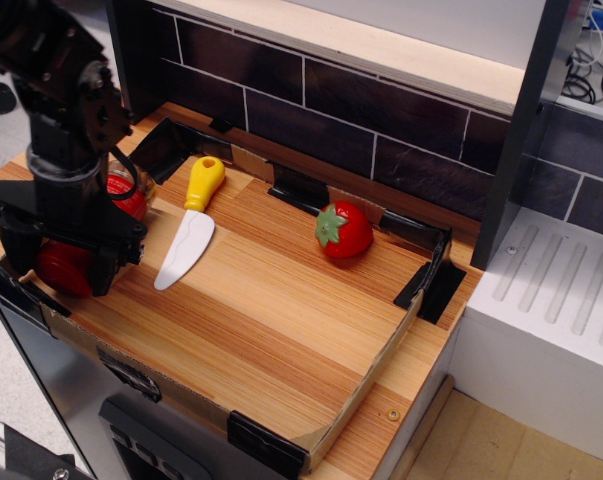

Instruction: Upright basil bottle

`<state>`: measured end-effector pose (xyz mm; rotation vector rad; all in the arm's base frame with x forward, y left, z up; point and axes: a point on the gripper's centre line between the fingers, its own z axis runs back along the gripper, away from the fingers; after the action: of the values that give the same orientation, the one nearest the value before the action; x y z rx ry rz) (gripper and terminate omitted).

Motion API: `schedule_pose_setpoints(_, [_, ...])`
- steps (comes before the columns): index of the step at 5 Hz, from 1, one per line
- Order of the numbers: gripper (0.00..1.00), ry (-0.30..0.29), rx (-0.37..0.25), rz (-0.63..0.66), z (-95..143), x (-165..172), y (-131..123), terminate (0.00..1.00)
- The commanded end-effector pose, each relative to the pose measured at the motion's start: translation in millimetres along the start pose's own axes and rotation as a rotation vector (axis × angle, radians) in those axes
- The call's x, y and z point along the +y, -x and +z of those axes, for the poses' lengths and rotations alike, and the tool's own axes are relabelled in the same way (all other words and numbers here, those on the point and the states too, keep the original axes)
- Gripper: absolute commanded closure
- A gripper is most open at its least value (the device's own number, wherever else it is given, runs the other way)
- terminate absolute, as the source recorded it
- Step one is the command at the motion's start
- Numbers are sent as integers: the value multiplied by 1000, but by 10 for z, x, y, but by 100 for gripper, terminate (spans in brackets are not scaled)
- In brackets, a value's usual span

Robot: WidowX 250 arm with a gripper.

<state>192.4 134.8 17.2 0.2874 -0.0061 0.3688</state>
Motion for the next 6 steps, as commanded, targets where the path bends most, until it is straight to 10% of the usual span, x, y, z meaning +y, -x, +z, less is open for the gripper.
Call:
schedule_pose_setpoints(1, [100,7,9,-5,228,108,39,0])
schedule_pose_setpoints(4, [100,138,29,-1,1045,8,-19,0])
schedule_pose_setpoints(6, [100,120,85,90,1140,19,-102,0])
